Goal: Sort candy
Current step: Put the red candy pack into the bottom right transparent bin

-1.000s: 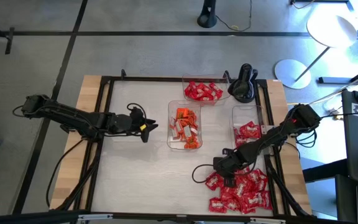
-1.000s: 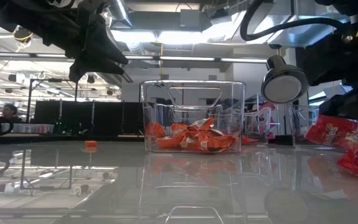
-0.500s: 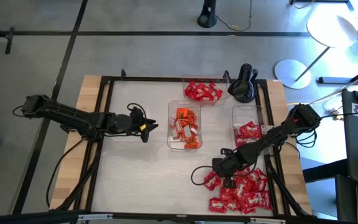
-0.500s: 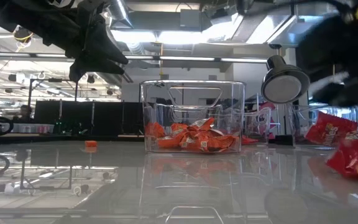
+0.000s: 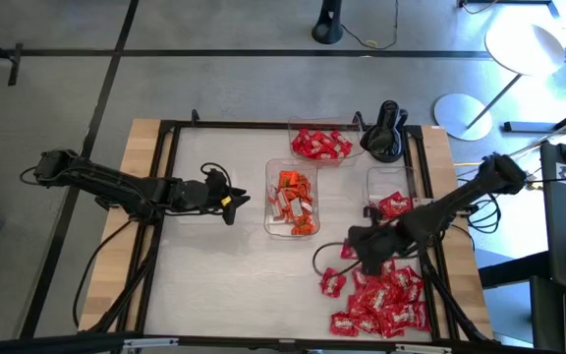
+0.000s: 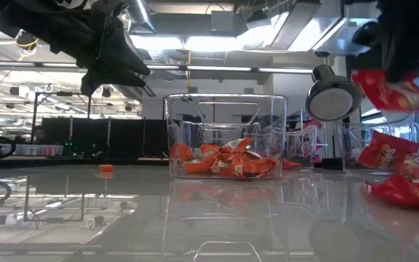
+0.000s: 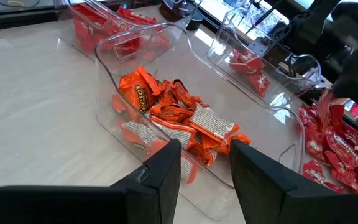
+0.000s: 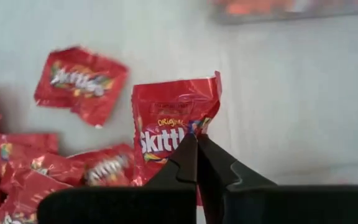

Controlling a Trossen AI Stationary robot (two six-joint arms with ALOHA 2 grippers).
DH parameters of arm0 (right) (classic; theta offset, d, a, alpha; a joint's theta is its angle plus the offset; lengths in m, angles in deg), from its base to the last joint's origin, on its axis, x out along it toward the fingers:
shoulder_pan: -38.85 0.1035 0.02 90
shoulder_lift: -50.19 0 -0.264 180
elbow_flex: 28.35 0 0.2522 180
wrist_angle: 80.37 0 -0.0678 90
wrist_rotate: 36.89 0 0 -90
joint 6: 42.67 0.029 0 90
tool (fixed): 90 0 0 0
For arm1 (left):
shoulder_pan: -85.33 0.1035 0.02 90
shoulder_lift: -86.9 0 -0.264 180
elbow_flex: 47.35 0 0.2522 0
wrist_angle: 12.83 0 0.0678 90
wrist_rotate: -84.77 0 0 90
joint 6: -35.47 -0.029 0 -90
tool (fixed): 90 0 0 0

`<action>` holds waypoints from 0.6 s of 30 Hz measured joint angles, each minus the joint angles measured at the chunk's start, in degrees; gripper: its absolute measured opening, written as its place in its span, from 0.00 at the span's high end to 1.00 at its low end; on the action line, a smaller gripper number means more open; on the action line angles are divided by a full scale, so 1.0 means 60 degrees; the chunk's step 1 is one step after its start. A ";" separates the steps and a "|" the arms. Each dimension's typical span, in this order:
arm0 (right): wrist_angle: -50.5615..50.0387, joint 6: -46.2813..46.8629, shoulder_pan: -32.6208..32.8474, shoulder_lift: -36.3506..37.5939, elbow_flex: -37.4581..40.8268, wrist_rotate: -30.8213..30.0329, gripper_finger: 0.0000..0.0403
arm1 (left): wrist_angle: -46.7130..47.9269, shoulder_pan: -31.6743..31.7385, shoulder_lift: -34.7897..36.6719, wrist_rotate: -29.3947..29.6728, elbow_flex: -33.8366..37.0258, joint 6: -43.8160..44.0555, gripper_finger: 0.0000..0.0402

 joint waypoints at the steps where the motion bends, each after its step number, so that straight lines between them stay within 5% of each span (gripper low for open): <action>1: -0.0220 0.0153 0.0000 0.0248 0.0000 -0.0165 1.00 | 0.0004 0.0000 -0.0002 0.0003 0.0000 0.0004 0.68; 18: -0.4788 0.4792 -0.0160 0.3188 0.0012 -0.2639 1.00 | -0.0003 0.0004 0.0001 0.0022 0.0000 -0.0034 0.68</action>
